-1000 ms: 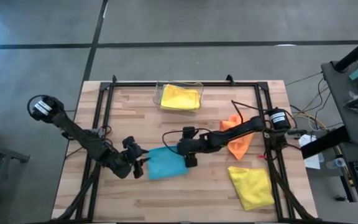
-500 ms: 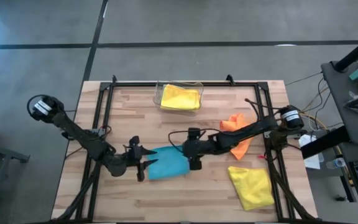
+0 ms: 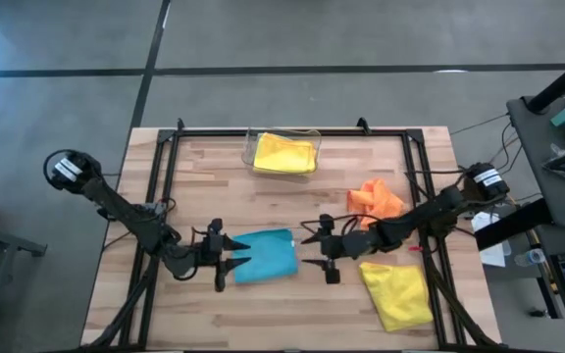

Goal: Fold microfiber towels
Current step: Put the blue microfiber cloth into the transparent bin

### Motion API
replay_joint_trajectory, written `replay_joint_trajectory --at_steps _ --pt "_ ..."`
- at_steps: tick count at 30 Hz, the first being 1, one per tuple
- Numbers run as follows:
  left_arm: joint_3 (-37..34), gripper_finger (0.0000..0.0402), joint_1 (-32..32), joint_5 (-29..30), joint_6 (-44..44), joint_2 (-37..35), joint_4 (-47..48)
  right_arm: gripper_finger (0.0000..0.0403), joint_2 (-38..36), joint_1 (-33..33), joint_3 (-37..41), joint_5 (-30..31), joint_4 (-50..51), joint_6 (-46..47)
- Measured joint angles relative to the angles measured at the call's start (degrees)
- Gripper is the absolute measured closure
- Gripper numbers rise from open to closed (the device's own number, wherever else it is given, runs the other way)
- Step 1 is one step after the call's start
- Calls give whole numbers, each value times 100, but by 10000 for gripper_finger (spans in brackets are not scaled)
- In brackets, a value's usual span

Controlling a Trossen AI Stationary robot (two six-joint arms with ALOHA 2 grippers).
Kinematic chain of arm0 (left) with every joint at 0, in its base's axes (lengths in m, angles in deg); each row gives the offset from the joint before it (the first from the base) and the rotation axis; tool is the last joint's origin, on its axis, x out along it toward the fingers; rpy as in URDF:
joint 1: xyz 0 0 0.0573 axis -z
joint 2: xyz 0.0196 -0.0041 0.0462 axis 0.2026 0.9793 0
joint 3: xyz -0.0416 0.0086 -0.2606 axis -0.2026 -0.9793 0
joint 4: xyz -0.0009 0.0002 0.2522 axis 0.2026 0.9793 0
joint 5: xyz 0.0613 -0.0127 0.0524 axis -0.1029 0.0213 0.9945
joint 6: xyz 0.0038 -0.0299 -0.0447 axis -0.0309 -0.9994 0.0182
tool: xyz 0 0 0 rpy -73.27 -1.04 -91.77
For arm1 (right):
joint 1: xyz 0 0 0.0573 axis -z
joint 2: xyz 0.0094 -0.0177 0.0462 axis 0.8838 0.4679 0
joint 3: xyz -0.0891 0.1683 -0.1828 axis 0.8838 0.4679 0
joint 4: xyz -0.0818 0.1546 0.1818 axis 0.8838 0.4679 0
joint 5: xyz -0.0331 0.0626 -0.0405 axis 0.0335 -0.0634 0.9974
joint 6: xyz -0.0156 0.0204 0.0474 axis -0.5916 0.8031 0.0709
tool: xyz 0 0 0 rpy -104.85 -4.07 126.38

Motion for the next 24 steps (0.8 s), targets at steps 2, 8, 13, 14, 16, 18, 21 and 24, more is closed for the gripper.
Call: replay_joint_trajectory --at_steps 2,8,13,14,16,18,21,24 --pt "-6 269 0 2 59 45 -163 179 -50 1 20 4 2 1" --pt "-84 269 0 14 599 300 -1042 179 19 0 -146 -44 -9 -52" --pt "-176 269 7 -434 1213 535 -1812 179 55 -1 -188 -44 -5 -162" --pt "-184 269 7 -479 1272 544 -1833 179 55 -1 -188 -42 -7 -164" --pt "-186 269 7 -520 1292 553 -1831 179 55 -1 -188 -44 1 -186" --pt "-197 269 4 -518 1294 555 -1820 179 55 1 -188 -44 -1 -216" --pt "-215 269 7 -551 1294 555 -1823 179 55 -1 -188 -44 1 -260" --pt "-232 269 7 -690 1296 554 -1819 179 26 -17 -188 -43 10 -367"
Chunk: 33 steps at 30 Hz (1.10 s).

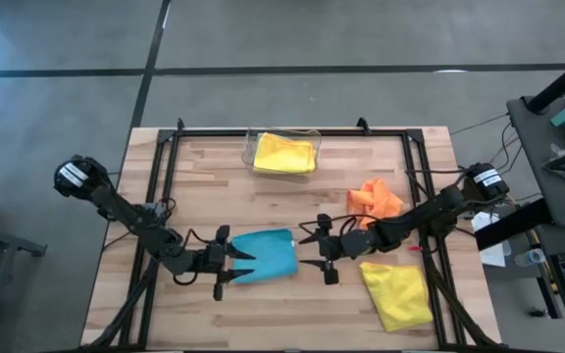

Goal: Fold microfiber towels
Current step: Put the blue microfiber cloth into the transparent bin

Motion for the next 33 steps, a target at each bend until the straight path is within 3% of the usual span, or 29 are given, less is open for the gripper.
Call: replay_joint_trajectory --at_steps 17,27,33 --pt "-15 269 -1 -58 -3 1 13 179 -1116 -19 150 238 1276 8" --pt "-15 269 -2 -220 -171 1 7 179 -1824 -19 741 517 1187 226" --pt "-15 269 -4 -219 -155 1 13 179 -2017 -17 1161 653 574 222"
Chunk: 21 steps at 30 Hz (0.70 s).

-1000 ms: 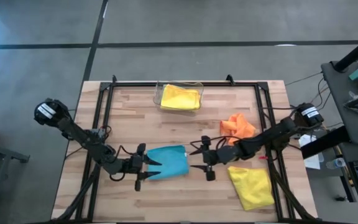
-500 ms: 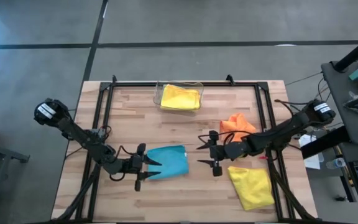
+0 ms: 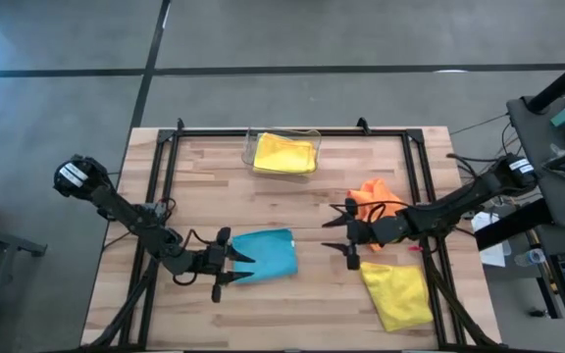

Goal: Fold microfiber towels
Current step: Put the blue microfiber cloth into the transparent bin

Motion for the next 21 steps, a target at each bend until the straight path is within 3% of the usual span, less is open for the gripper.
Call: replay_joint_trajectory --at_steps 21 --pt "-4 269 -4 8 55 0 0 179 63 13 106 9 -111 302"
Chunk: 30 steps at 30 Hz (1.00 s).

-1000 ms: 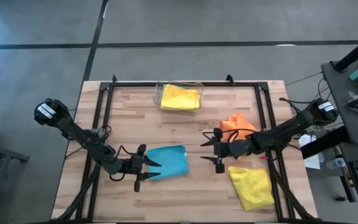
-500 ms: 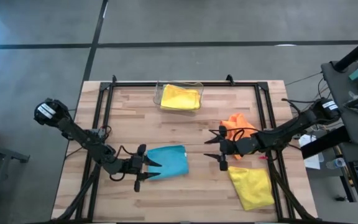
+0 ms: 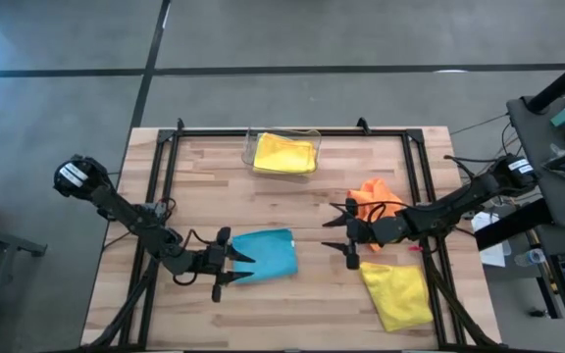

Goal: Fold microfiber towels
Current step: Put the blue microfiber cloth into the transparent bin

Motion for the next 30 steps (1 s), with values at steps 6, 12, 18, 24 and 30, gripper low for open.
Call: replay_joint_trajectory --at_steps 6,12,18,24,30 --pt "0 269 0 5 0 0 15 179 0 0 2 0 2 78" --pt "0 269 0 7 0 0 15 179 0 0 2 -2 11 98" --pt "0 269 0 7 0 0 42 179 2 0 4 -4 22 97" --pt "0 269 0 7 -11 0 44 179 2 0 4 -9 44 159" --pt "0 269 0 7 -21 0 48 179 2 0 4 -11 44 188"
